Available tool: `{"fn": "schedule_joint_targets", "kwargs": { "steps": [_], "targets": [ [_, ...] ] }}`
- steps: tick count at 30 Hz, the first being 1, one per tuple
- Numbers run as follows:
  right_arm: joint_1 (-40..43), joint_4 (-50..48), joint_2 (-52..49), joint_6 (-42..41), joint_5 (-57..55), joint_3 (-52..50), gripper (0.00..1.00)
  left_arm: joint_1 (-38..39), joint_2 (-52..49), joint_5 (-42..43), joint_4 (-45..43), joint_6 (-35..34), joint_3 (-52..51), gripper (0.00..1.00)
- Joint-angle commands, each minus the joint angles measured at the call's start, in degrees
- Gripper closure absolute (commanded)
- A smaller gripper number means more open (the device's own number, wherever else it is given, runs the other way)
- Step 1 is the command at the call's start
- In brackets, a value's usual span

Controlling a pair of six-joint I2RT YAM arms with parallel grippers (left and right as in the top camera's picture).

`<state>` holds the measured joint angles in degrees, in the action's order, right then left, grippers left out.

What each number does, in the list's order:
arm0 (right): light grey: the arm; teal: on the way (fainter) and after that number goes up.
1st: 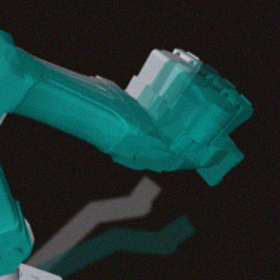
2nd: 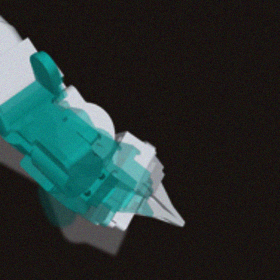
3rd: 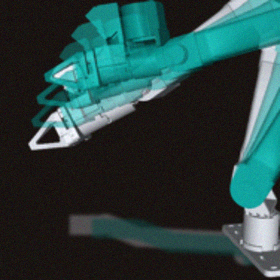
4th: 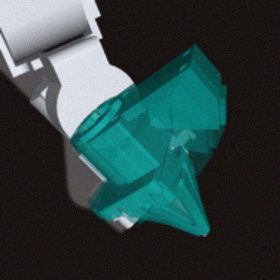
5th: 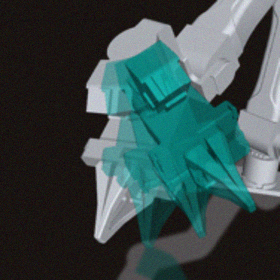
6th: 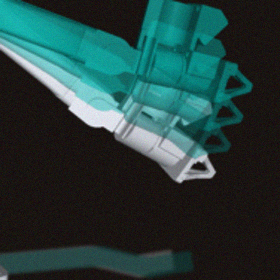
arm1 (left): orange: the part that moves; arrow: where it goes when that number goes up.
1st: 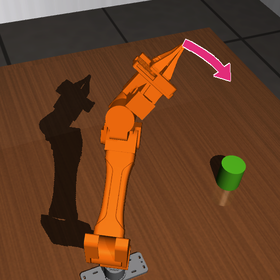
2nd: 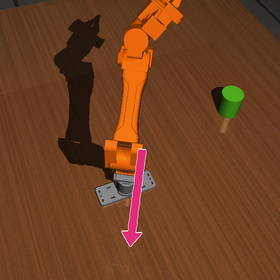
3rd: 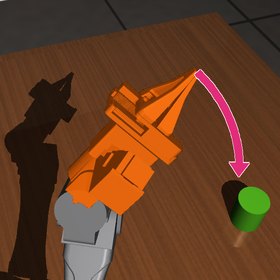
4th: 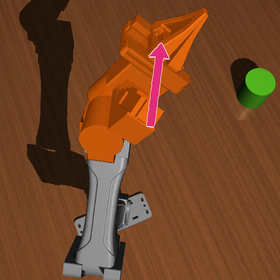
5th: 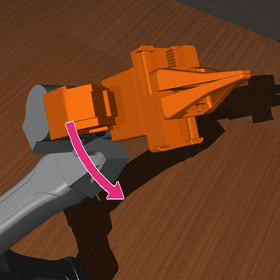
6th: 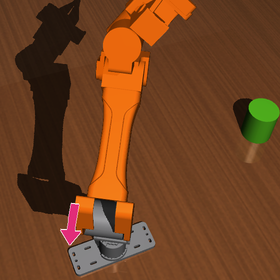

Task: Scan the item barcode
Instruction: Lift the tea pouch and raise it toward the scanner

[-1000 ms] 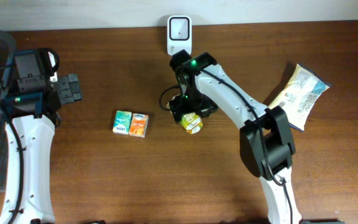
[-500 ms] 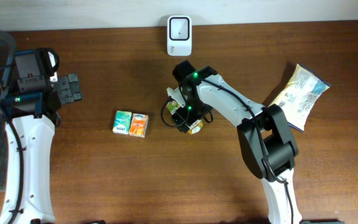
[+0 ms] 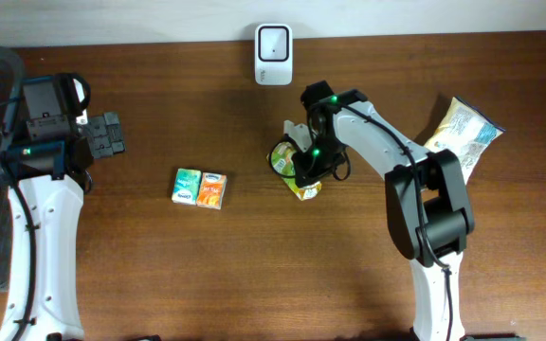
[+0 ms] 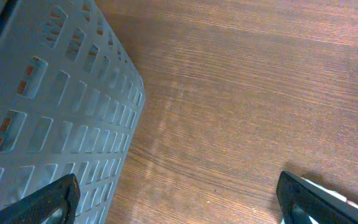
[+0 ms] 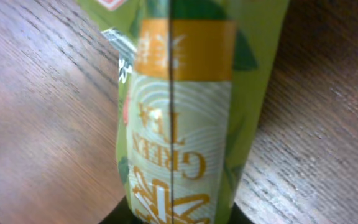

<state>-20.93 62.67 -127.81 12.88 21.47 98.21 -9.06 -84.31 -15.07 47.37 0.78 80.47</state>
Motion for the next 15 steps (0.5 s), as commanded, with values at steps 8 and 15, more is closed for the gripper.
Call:
{"fn": "schedule_joint_targets", "kwargs": {
  "steps": [8,15],
  "targets": [
    [1.53,7.04,0.83,-1.18,20.04,4.98,0.96,-0.11,1.03,-0.37,-0.07,-0.57,0.31,0.01],
    [5.66,18.82,0.83,5.4,43.01,18.32,0.96,-0.11,1.03,-0.37,-0.07,-0.57,0.31,0.01]
  ]
}}
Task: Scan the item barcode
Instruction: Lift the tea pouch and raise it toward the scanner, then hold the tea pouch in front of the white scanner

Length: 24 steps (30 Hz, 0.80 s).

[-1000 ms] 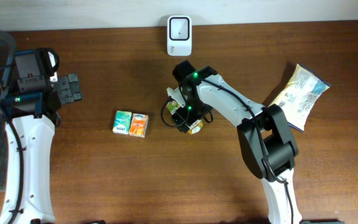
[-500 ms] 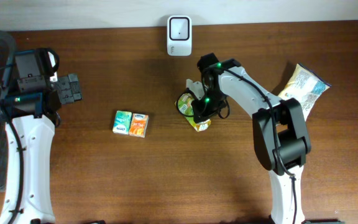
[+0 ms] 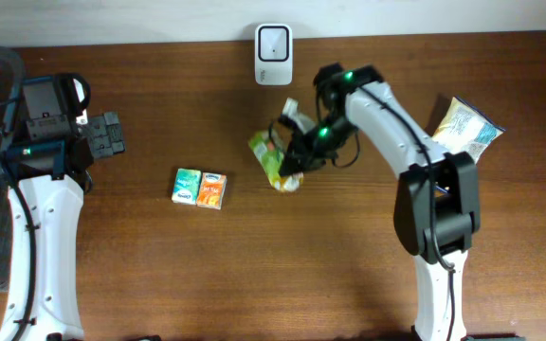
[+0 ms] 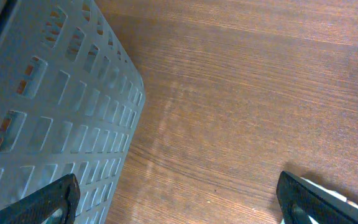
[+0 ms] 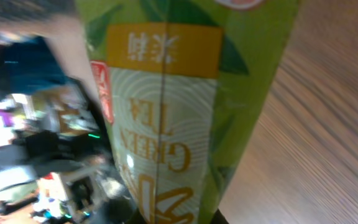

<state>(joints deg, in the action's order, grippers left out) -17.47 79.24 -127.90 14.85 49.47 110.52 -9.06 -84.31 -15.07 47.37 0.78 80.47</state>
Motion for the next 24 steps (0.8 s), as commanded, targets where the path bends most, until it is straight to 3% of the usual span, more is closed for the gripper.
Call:
{"fn": "schedule_joint_targets", "kwargs": {
  "steps": [1,8,12,16,20,24],
  "targets": [
    [2.62,3.69,0.92,4.39,17.0,7.69,0.96,-0.11,1.03,-0.37,-0.07,-0.59,0.31,0.01],
    [4.44,18.05,0.92,15.1,24.76,17.73,0.96,-0.11,1.03,-0.37,-0.07,-0.59,0.31,0.01],
    [4.44,18.08,2.08,14.73,23.67,20.68,0.96,-0.11,1.03,-0.37,-0.07,-0.57,0.31,0.01],
    [3.72,14.6,2.27,6.32,12.52,24.26,0.96,-0.11,1.03,-0.37,-0.07,-0.59,0.31,0.01],
    [1.88,4.57,2.27,-11.87,-13.55,28.72,0.96,-0.11,1.03,-0.37,-0.07,-0.59,0.31,0.01],
    [-2.05,-5.2,2.23,-14.19,-39.17,30.18,0.96,-0.11,1.03,-0.37,-0.07,-0.59,0.31,0.01]
  ]
}}
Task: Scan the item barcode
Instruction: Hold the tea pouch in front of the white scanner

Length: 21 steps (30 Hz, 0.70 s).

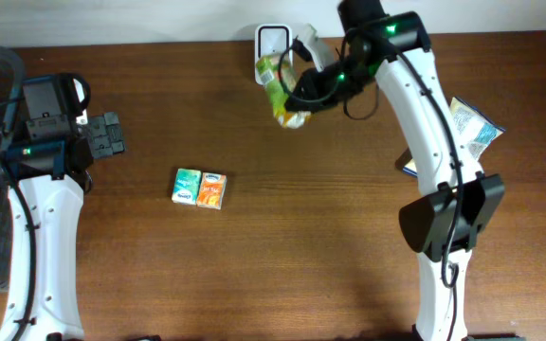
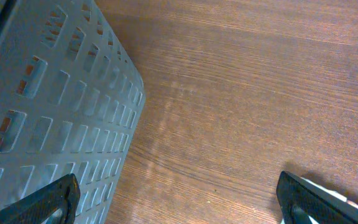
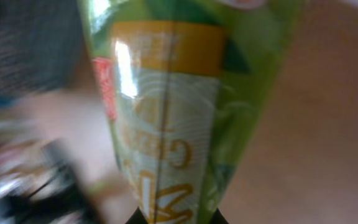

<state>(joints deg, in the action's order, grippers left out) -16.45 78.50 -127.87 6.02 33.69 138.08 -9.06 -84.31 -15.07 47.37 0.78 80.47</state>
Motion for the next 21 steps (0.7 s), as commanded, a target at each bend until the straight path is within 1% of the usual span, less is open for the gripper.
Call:
{"fn": "schedule_joint_targets", "kwargs": {
  "steps": [1,4,6,10,11,13,16,18,21],
  "targets": [
    [-4.7,-8.28,1.77,-3.82,-33.29,2.6,0.96,-0.11,1.03,-0.37,-0.07,-0.59,0.31,0.01],
    [-7.67,-17.16,0.0,0.15,-51.49,1.81,0.96,-0.11,1.03,-0.37,-0.07,-0.57,0.31,0.01],
    [-9.01,-23.65,-1.92,5.38,-58.86,1.53,0.96,-0.11,1.03,-0.37,-0.07,-0.59,0.31,0.01],
    [-8.87,-34.53,-5.95,13.07,-63.23,1.53,0.96,-0.11,1.03,-0.37,-0.07,-0.59,0.31,0.01],
    [-8.81,-36.72,-6.93,15.8,-64.28,1.53,0.96,-0.11,1.03,-0.37,-0.09,-0.59,0.31,0.01],
    [-8.76,-42.56,-10.27,24.55,-66.99,1.53,0.96,-0.11,1.03,-0.37,-0.07,-0.59,0.31,0.01],
    [-8.79,-48.68,-13.9,30.6,-71.97,1.53,0.96,-0.11,1.03,-0.37,-0.07,-0.59,0.31,0.01],
    [-8.98,-51.65,-16.33,33.22,-73.77,1.53,0.96,-0.11,1.03,-0.37,-0.07,-0.59,0.31,0.01],
    [-9.01,-54.47,-18.95,34.32,-75.28,1.53,0.96,-0.11,1.03,-0.37,-0.07,-0.59,0.31,0.01]
  ]
}}
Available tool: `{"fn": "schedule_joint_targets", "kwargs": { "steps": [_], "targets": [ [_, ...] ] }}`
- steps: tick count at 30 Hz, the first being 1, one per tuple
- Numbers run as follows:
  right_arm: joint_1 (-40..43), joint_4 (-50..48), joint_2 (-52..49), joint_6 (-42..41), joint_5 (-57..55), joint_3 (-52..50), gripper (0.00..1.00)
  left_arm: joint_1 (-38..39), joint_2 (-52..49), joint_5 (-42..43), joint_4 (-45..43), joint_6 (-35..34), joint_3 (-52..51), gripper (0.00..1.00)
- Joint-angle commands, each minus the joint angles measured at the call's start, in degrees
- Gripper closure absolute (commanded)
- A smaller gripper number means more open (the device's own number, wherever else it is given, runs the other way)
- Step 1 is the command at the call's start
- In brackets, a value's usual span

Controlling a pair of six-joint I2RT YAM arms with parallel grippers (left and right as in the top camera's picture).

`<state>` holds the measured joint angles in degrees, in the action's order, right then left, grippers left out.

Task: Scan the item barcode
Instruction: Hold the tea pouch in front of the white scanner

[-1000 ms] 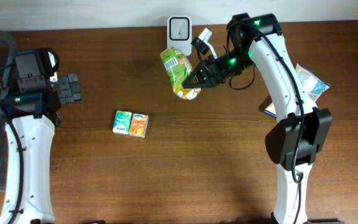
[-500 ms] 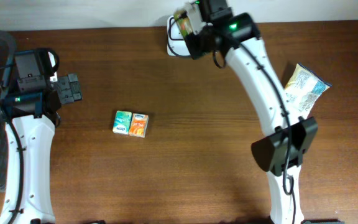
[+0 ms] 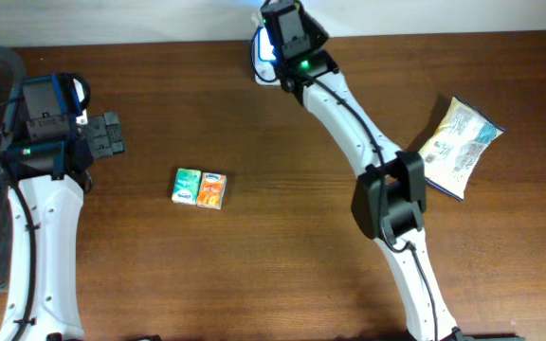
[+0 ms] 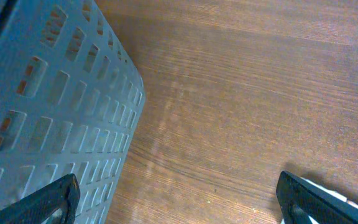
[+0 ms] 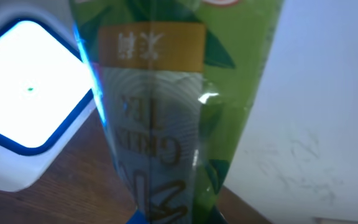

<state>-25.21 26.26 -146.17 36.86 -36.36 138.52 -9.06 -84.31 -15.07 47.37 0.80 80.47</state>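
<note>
In the right wrist view the green tea packet [image 5: 166, 112] stands upright, filling the middle of the frame, with my right gripper [image 5: 173, 219] shut on its lower end. The white scanner [image 5: 30, 106] is just left of the packet, its face lit and edged in blue light that tints the packet. From overhead my right gripper [image 3: 282, 26] covers the scanner [image 3: 260, 57] at the table's back edge, and the packet is hidden under it. My left gripper [image 3: 112, 135] stays far left, open, with nothing between its fingers [image 4: 48, 199].
Two small cartons [image 3: 200, 188], one green and one orange, lie left of the middle. A pale snack bag [image 3: 458, 142] lies at the right. A grey perforated basket [image 4: 42, 112] stands at the left edge beside my left arm.
My right gripper has moved with the tea packet from just below and right of the scanner to directly over it. The scanner now shows blue light on the packet. Left arm unchanged.
My right gripper was shut on the tea packet on the table's middle. Then it held the packet raised and further left, then up by the scanner at the back edge. Now the packet is against the lit scanner. The left arm never moved.
</note>
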Motion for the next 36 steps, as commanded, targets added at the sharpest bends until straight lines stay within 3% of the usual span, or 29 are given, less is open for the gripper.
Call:
{"fn": "schedule_joint_targets", "kwargs": {
  "steps": [1,25,31,36],
  "targets": [
    [-0.31,-3.23,-1.51,3.72,-6.4,1.09,0.96,-0.11,1.03,-0.37,-0.09,-0.61,0.31,0.01],
    [-2.99,-3.93,-2.12,4.48,-7.19,1.09,0.96,-0.11,1.03,-0.37,-0.07,-0.59,0.31,0.01],
    [-2.78,2.86,5.92,-6.69,-1.22,1.09,0.96,-0.11,1.03,-0.37,-0.07,-0.61,0.31,0.01],
    [-1.36,16.92,16.9,-18.62,7.04,1.09,0.96,-0.11,1.03,-0.37,-0.07,-0.61,0.31,0.01]
  ]
}}
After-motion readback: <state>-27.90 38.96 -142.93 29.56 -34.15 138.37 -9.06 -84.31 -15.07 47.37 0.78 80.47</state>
